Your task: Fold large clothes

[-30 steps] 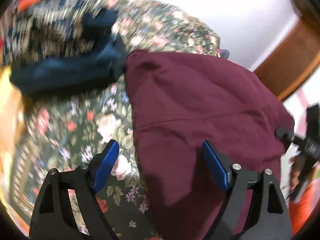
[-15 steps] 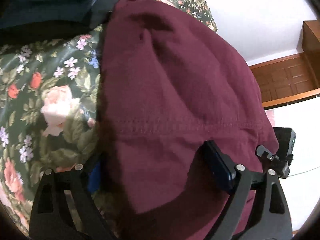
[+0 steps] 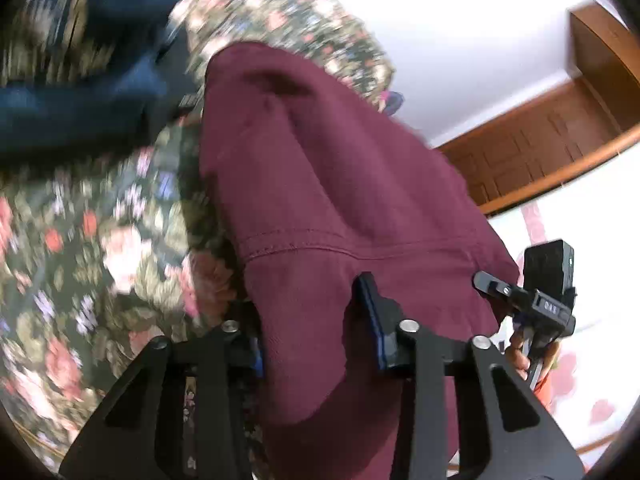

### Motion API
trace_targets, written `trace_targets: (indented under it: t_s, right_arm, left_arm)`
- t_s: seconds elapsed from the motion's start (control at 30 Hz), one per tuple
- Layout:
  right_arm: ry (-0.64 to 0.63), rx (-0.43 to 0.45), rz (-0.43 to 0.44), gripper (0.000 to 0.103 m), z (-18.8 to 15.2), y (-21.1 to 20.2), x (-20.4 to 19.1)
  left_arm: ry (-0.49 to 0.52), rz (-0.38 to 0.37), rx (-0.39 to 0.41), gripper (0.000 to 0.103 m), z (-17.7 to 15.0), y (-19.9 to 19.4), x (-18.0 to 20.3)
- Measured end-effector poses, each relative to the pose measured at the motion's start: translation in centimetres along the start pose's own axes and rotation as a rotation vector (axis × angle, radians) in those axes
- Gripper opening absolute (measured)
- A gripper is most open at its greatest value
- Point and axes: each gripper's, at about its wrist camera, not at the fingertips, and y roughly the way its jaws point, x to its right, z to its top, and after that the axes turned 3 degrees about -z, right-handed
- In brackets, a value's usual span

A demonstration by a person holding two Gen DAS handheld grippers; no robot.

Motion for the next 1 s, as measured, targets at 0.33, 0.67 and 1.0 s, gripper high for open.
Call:
trace_targets:
  t_s: [0.33, 0.67, 1.0]
  right_arm:
    - [-0.200, 0.175, -0.012, 0.037, 2.4, -4.3, -9.9]
    - [-0.330, 0.257, 0.124, 0.037, 8.4, 1.0, -20.2]
    - [-0.362, 0.184, 0.194, 0.037, 13.6, 16.3, -23.9]
  left_arm:
    - [0.182, -0.020, 0.140, 0.031, 3.6, -8.9, 4.9]
    - [0.264, 0.056, 0.406, 0.031, 10.4, -22.6, 3.3]
    - [0.211, 0.242, 0.462, 0.031, 16.6, -25.7, -8.3]
